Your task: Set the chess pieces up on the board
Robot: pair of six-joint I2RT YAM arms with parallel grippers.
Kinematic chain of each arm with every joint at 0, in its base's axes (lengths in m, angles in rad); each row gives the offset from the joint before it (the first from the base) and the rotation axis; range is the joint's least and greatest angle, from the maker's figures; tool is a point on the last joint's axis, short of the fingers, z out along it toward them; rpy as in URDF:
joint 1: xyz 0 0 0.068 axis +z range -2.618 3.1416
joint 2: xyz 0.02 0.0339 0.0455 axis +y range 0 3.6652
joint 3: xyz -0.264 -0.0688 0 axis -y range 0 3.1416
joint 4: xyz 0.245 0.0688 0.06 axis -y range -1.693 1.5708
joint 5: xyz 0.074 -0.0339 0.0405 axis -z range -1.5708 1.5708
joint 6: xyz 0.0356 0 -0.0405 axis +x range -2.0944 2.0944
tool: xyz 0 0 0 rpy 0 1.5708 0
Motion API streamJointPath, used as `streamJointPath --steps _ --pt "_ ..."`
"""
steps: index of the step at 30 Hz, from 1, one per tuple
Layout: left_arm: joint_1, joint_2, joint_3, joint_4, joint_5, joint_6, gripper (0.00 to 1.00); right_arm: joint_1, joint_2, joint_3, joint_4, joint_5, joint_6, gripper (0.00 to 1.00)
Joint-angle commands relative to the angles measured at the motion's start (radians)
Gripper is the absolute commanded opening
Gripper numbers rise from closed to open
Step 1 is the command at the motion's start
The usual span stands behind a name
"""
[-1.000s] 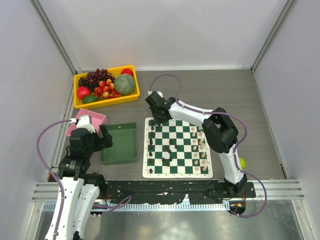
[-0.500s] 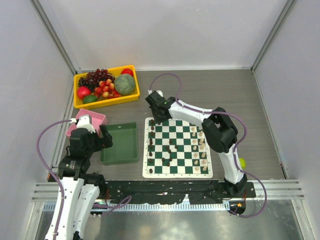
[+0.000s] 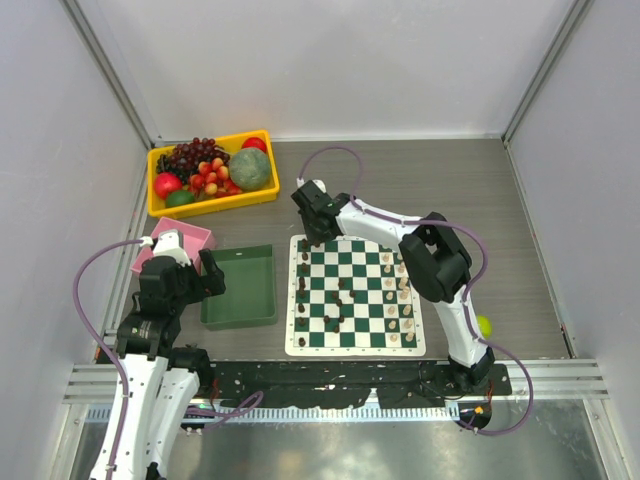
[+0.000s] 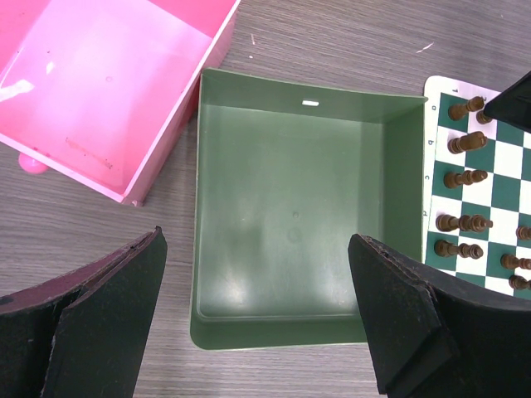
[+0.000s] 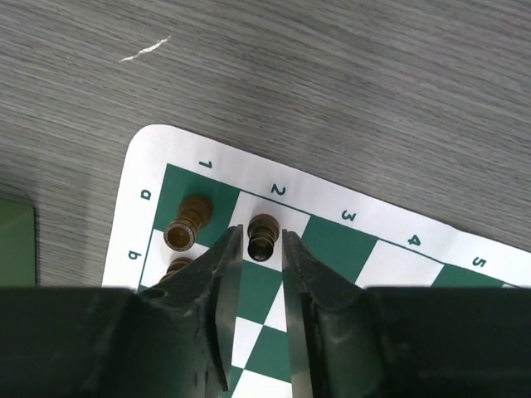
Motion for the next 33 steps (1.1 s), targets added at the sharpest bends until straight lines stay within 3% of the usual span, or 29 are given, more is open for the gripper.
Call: streamJointPath --steps 1,5,13,23,33 --pt "0.003 0.001 0.007 0.027 0.008 0.000 0.99 -0.003 -0.010 0.017 0.007 -0.004 -0.008 0.37" --pt "0.003 0.000 0.008 0.027 0.008 0.000 0.99 -0.001 -0.045 0.029 -0.011 -0.001 -0.019 0.45" --pt "0.003 -0.006 0.008 0.026 0.005 0.000 0.99 -0.004 -0.213 -0.046 -0.019 0.018 -0.020 0.48" --pt "0.003 -0.005 0.008 0.027 0.010 0.001 0.99 0.004 -0.391 -0.402 0.036 -0.048 0.038 0.47" --pt "0.003 0.000 0.008 0.026 0.008 -0.002 0.99 0.025 -0.398 -0.460 0.059 -0.070 0.035 0.45"
